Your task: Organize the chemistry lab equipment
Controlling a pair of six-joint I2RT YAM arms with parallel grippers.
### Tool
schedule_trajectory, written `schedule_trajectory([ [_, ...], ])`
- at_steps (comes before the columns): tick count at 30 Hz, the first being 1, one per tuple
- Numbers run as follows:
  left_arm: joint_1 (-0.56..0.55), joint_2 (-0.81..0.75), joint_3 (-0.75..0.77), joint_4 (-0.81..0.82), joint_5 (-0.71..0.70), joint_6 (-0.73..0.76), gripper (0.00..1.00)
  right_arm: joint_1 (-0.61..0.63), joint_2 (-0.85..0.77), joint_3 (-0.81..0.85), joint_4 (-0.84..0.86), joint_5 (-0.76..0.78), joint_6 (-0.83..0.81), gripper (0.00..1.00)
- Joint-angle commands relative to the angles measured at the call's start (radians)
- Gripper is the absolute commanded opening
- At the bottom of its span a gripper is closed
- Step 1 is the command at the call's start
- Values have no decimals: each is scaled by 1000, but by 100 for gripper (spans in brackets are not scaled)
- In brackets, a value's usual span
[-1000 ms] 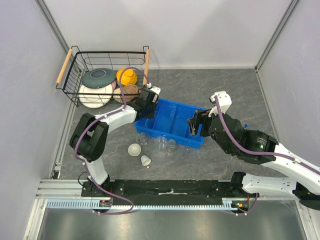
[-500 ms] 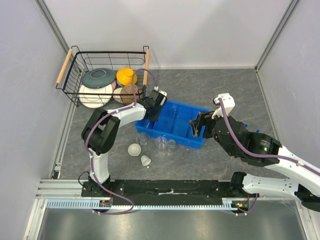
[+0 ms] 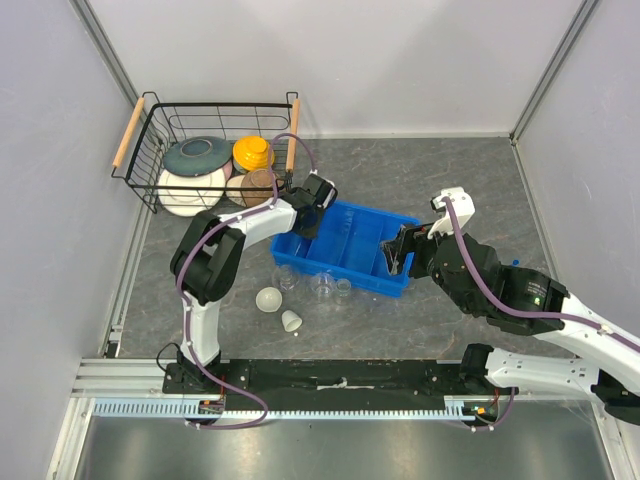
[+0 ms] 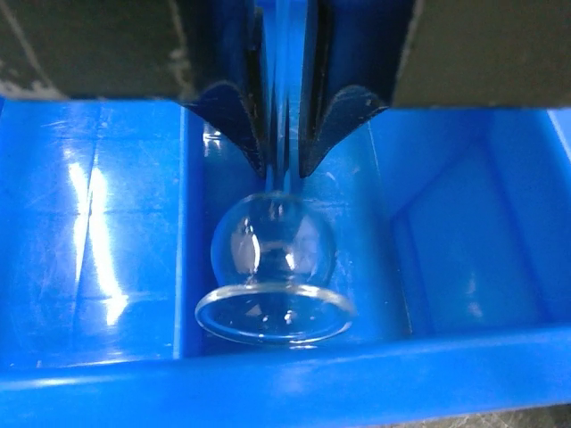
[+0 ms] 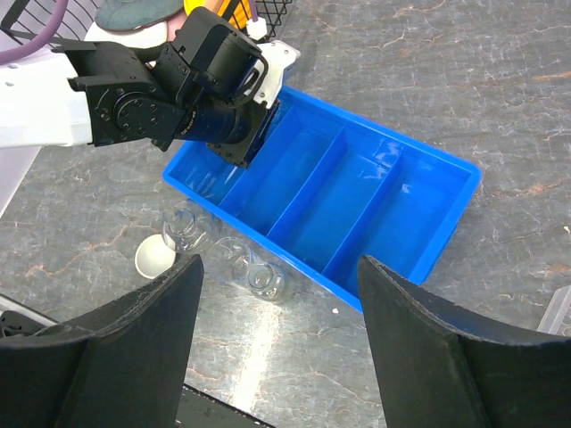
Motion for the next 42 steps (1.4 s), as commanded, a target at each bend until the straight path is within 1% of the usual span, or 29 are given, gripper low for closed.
schedule_trajectory([
  [1, -5, 52, 9, -58, 21, -54, 28, 1, -11, 1, 15, -5, -11, 77],
  [8, -5, 48, 4, -65, 21, -58, 31, -2, -16, 2, 8, -1, -9, 77],
  [14, -5, 11, 18, -85, 23, -66, 29, -1, -11, 8, 6, -2, -11, 77],
  [18, -7, -76, 52, -127, 15, -71, 29, -1, 15, 22, -2, -7, -20, 77],
  [22, -8, -197, 99, -188, 17, -77, 30, -1, 39, 30, 0, -22, -21, 77],
  [27, -21, -305, 152, -277, 56, -91, 30, -1, 99, 25, 0, -89, -35, 77],
  [30, -34, -372, 158, -311, 78, -106, 31, -1, 139, 7, 11, -134, -35, 77],
  [35, -53, -501, 100, -323, 102, -163, 31, -1, 208, -36, 34, -172, -40, 77],
  [37, -59, -586, 65, -302, 147, -181, 31, -1, 245, -48, 41, -174, -31, 77],
  [39, -59, -652, -8, -268, 220, -201, 31, -2, 275, -62, 58, -168, -28, 77],
  [40, -59, -719, -56, -241, 233, -209, 31, -4, 288, -67, 63, -172, -22, 77],
  [42, -59, -783, -103, -219, 291, -235, 31, -5, 320, -76, 83, -180, -14, 77],
])
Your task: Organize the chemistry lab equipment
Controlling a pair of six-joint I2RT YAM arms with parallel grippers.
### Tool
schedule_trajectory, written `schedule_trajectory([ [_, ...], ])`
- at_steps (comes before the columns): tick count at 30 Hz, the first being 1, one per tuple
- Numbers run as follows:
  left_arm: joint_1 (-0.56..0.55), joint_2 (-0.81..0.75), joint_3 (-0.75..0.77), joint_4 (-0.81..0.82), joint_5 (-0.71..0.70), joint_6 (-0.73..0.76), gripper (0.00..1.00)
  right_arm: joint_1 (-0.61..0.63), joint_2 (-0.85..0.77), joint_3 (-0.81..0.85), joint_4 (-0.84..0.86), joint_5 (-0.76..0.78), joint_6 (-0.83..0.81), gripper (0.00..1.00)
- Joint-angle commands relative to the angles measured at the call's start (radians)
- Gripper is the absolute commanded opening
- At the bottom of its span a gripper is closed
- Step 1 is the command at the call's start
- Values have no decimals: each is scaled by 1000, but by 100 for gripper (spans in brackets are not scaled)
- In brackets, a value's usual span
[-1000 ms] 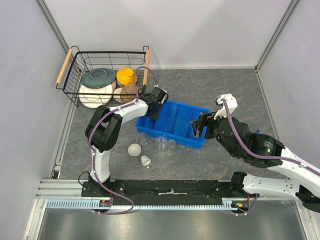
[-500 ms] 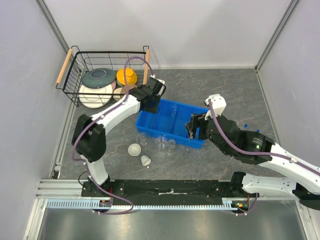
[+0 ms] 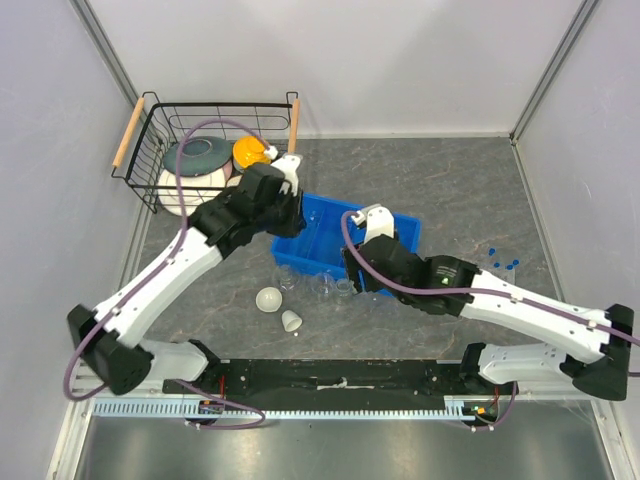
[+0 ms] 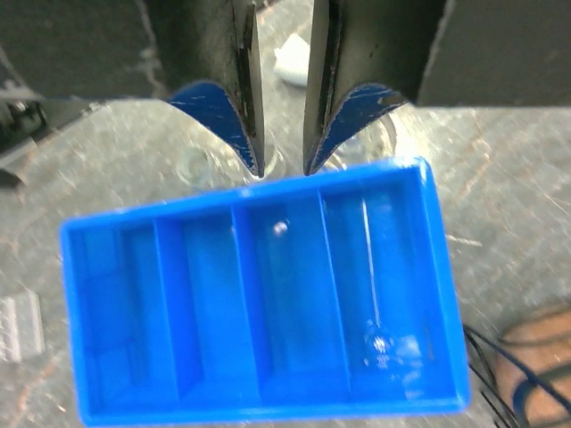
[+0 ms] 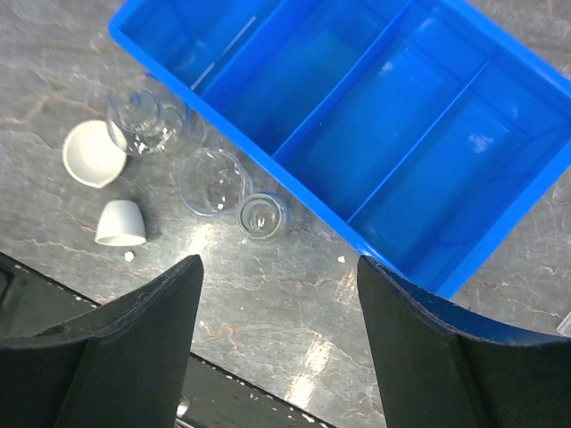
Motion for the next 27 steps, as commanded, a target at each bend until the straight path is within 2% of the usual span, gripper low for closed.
schedule_trajectory([
  [1, -2, -208, -129, 75, 144, -91, 31, -10, 50, -20, 65, -22, 17, 77],
  [4, -2, -335, -210, 110, 228, -113, 33, -34, 95, -34, 97, -66, 32, 75],
  [7, -2, -420, -273, 123, 268, -121, 42, -63, 133, -46, 126, -109, 52, 74],
  [10, -2, -521, -333, 129, 311, -115, 56, -106, 165, -72, 165, -145, 71, 72],
  [11, -2, -561, -346, 132, 336, -104, 65, -117, 173, -91, 174, -159, 77, 72],
  [15, -2, -638, -404, 126, 339, -84, 80, -148, 216, -119, 214, -205, 124, 67],
  [18, -2, -676, -429, 121, 354, -78, 84, -154, 247, -125, 232, -203, 140, 64],
  [27, -2, -752, -456, 104, 386, -82, 85, -160, 337, -102, 265, -215, 178, 59],
])
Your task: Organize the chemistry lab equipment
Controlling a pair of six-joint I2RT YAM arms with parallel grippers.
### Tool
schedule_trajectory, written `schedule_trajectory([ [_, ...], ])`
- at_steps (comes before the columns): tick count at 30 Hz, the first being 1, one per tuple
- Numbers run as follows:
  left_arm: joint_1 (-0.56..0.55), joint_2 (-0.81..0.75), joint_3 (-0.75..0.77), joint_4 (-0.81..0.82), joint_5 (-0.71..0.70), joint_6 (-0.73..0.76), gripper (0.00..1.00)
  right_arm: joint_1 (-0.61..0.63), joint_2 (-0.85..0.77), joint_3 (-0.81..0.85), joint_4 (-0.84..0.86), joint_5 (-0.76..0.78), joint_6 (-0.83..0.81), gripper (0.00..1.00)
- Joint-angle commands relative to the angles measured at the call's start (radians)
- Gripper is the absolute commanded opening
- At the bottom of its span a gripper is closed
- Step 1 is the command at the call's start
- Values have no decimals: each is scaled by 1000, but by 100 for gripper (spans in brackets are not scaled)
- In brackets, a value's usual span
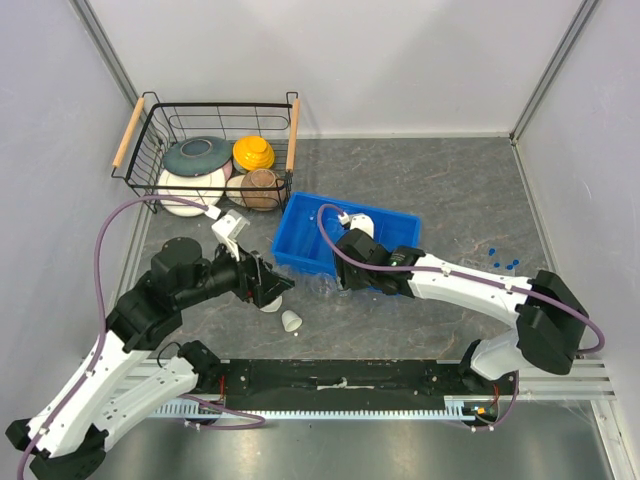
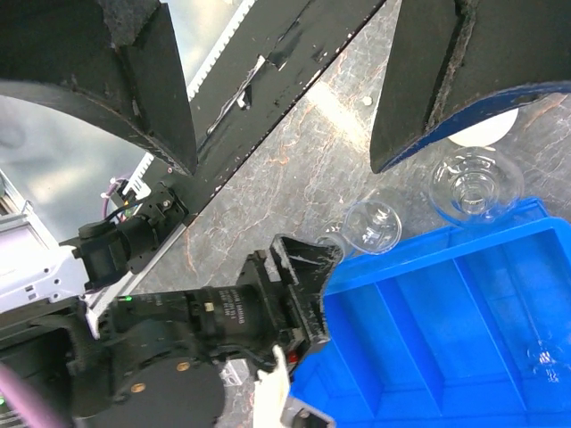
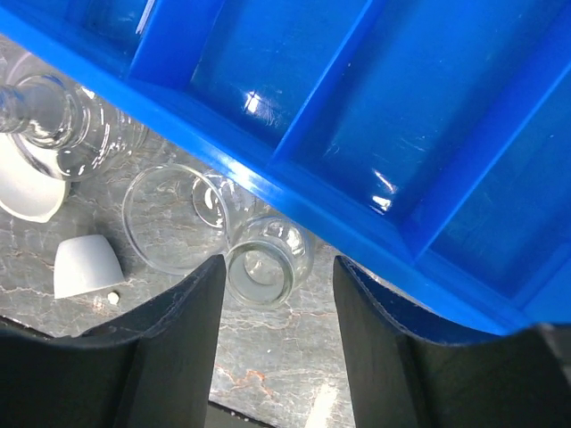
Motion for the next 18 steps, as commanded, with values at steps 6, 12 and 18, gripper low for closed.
schedule_trajectory([
  [6, -2, -55, -1, -3, 38, 2, 95, -5, 36, 6, 37, 3, 44, 51],
  [12, -2, -75, -8, -15, 32, -1, 100, -5, 13, -18, 32, 7, 54, 47],
  [18, -2, -92, -12, -30, 19, 0, 100, -5, -19, -35, 23, 9, 59, 47],
])
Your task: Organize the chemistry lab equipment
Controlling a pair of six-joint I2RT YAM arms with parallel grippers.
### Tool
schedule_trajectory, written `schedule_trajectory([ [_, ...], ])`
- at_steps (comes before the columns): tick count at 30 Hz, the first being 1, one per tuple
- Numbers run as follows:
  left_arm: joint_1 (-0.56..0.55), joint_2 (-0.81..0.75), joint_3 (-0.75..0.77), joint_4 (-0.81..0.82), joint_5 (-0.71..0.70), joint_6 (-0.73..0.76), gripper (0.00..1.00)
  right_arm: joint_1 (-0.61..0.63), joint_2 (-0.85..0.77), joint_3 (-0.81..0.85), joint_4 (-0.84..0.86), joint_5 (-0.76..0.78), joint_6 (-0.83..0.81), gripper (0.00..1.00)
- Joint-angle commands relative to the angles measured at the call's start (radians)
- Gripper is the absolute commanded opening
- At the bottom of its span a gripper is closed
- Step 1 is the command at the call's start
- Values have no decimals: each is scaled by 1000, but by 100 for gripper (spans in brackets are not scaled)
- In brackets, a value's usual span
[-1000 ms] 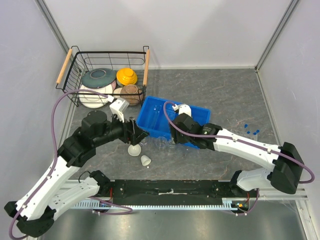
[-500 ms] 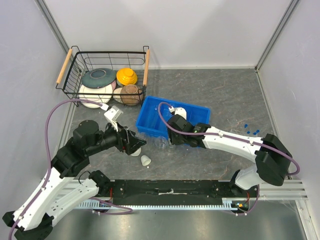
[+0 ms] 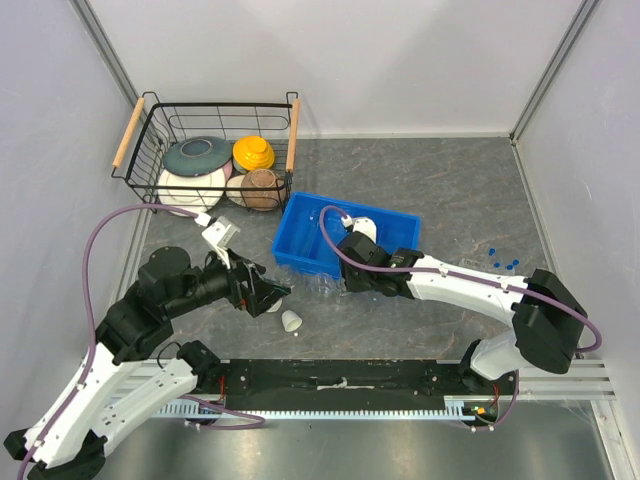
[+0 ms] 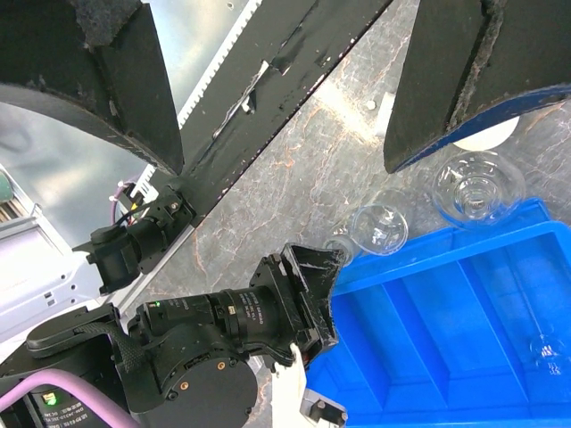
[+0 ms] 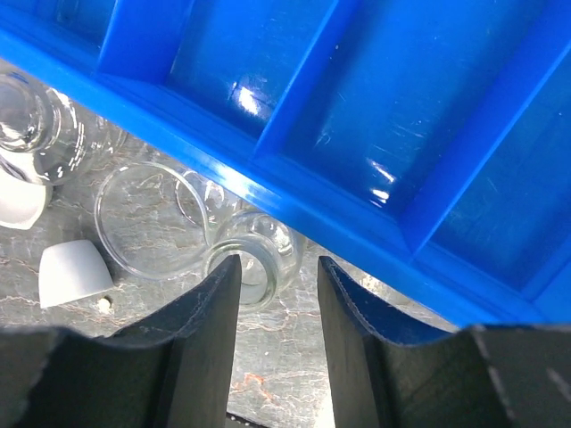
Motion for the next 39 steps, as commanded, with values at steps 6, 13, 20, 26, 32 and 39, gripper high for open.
schedule_trajectory([
  [6, -2, -27, -12, -2, 6, -9, 100, -2, -35, -29, 13, 1, 23, 43],
  [13, -2, -47, -33, -4, 0, -9, 100, -2, 16, -31, 43, -19, 30, 36],
  [20, -2, -100, -52, -46, -104, 19, 100, 0, 42, 21, -27, -13, 17, 0],
  [26, -2, -159, -10, -70, -211, 30, 100, 15, -27, 104, -155, -22, 10, 0],
  [32, -2, -179, 2, -76, -403, 71, 100, 23, -119, 248, -300, -10, -12, 0],
  [39, -2, -223, -116, -28, -607, 97, 100, 15, -106, 440, -371, 78, -68, 0],
])
